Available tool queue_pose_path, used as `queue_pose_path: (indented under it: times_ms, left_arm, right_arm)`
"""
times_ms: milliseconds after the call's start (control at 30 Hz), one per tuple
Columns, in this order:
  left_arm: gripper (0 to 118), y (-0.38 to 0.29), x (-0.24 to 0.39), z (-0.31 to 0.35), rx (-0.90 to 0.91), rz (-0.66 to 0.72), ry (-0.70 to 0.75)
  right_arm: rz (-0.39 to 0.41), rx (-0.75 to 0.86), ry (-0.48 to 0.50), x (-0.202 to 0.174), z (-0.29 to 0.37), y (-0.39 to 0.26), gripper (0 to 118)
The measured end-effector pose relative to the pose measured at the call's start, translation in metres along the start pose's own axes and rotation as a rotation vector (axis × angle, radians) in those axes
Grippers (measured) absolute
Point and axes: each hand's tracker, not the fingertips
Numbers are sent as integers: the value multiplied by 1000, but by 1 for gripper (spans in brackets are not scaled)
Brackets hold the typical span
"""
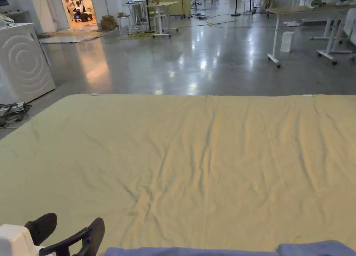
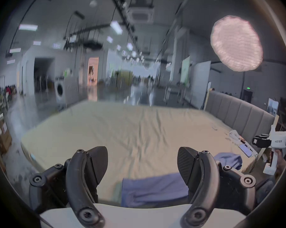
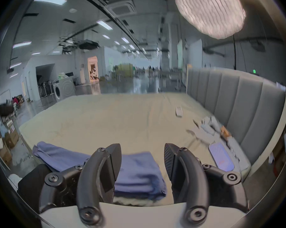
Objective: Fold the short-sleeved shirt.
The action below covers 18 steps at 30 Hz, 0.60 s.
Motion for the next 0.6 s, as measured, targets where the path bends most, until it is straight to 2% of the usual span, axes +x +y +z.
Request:
queue_pose_path:
  times_ms: [100, 167, 200, 233, 267, 300, 400, 467, 533, 600]
  left_arm:
    - [83, 4, 38, 15, 107, -129, 31]
    - [71, 1, 56, 18, 150, -190, 76]
    - [59, 2, 61, 18, 142, -196, 54]
    - [39, 2, 65, 20, 141, -189, 33]
    - [22, 3, 67, 19, 142, -167, 8]
    - [11, 2, 69, 19, 137, -143, -17]
    - [0, -1, 72, 20, 119, -144, -32]
    - [0, -2, 72, 19, 81, -149, -20]
    - [0, -4, 66, 19, 70, -120, -33]
    - [0, -4, 63, 19, 70, -102, -20]
  right_arm:
    - [39, 102, 39, -33, 14, 15, 56]
    - [69, 156, 69, -48, 17, 22, 51]
    - [54, 142, 90, -52, 18, 22, 41]
    - [49, 136, 105, -58, 18, 23, 24]
    - [52, 129, 101, -64, 18, 23, 17]
    - [65, 132, 97, -64, 17, 21, 14]
    - [90, 138, 79, -72, 20, 21, 1]
    - [106, 155, 56, -69, 21, 21, 0]
    - [52, 116, 77, -66, 21, 19, 0]
    - [51, 131, 71, -62, 21, 20, 0]
